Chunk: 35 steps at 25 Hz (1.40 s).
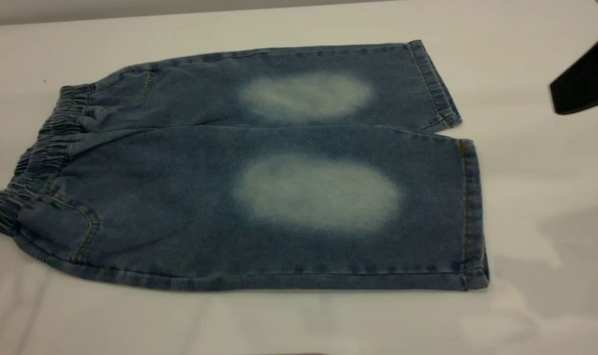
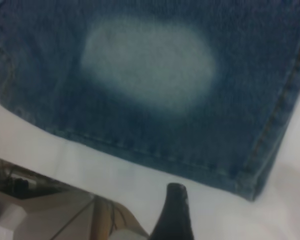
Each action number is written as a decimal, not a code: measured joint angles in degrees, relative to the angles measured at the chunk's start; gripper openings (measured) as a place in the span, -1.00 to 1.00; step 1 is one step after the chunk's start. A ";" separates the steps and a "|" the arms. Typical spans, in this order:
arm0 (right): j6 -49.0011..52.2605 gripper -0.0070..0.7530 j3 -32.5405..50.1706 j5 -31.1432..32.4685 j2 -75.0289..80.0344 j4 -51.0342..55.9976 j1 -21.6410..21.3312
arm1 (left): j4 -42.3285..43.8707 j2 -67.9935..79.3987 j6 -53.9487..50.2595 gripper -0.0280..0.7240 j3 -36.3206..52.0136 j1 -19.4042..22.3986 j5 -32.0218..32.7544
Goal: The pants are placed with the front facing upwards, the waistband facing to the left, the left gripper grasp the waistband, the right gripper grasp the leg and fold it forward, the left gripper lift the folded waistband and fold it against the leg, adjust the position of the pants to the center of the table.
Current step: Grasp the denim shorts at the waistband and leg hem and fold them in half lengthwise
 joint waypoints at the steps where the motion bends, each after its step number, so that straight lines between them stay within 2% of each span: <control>1: -1.77 0.47 0.00 -0.38 0.84 1.47 0.00 | -0.05 2.07 -0.53 0.54 -0.05 0.00 -1.47; 8: -8.61 0.47 -0.06 -1.21 3.20 9.37 0.00 | -2.41 11.24 -3.03 0.54 -0.40 0.00 -8.95; 26: -9.15 0.47 -0.06 -1.65 3.20 9.75 0.00 | -3.47 27.99 -7.57 0.49 -0.75 0.00 -23.70; 29: -9.15 0.47 -0.06 -1.65 3.20 9.75 0.00 | -3.59 28.30 -7.57 0.27 -1.05 0.00 -24.40; 34: -8.72 0.47 0.91 -0.96 3.46 9.81 0.00 | -3.59 28.32 -7.26 -0.53 -1.17 0.00 -27.46; 35: -8.72 0.47 1.59 -0.68 3.85 9.93 0.00 | -3.59 28.37 -6.96 -0.63 -1.17 -0.06 -27.70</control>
